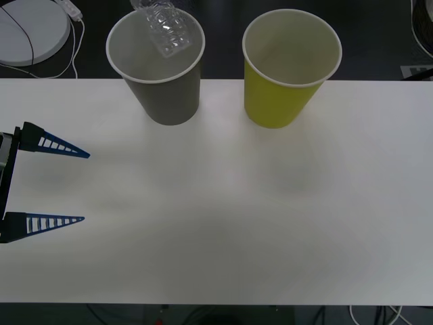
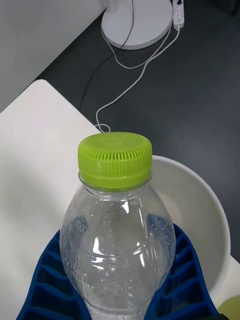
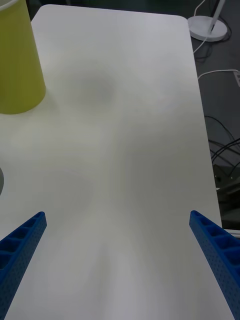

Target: Put the can into the green bin and the plastic bottle into the gray bin

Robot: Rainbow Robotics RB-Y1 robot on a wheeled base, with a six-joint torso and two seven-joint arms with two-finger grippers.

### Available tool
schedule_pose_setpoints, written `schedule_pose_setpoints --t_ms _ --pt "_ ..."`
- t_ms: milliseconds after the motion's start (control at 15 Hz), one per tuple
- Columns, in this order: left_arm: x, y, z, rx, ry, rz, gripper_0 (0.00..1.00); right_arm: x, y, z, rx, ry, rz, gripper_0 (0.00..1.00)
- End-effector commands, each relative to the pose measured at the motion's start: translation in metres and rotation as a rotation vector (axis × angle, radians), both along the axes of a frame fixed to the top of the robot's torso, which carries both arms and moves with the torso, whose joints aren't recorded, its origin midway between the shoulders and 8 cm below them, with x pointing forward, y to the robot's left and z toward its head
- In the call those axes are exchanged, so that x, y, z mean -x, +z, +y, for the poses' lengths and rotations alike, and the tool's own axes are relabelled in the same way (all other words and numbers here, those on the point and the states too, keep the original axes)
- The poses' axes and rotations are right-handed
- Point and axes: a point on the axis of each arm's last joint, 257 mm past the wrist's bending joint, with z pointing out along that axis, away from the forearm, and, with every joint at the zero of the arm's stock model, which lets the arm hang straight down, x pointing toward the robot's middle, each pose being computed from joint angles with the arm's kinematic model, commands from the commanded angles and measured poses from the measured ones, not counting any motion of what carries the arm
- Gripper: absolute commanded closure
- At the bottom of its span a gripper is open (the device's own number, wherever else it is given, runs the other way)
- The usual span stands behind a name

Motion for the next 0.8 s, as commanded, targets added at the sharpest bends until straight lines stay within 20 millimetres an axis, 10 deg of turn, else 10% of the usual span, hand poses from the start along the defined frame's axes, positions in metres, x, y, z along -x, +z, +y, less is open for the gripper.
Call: schedule_pose_setpoints --t_ms 67,600,667,800 --pt "0.000 0.000 0.000 0.000 0.000 0.000 0.00 -0.002 0.000 0.005 0.001 0.001 -0.019 1.00" --pt "0.000 0.000 0.000 0.000 0.000 0.000 0.00 -0.014 -0.002 0.006 0.010 -0.016 -0.074 1.00" --pt "0.000 0.000 0.000 0.000 0.000 0.000 0.00 -0.016 -0.002 0.005 0.010 -0.018 -0.078 0.83" --pt "0.000 0.000 0.000 0.000 0.000 0.000 0.00 -0.018 0.002 0.009 0.000 -0.018 -0.097 0.00"
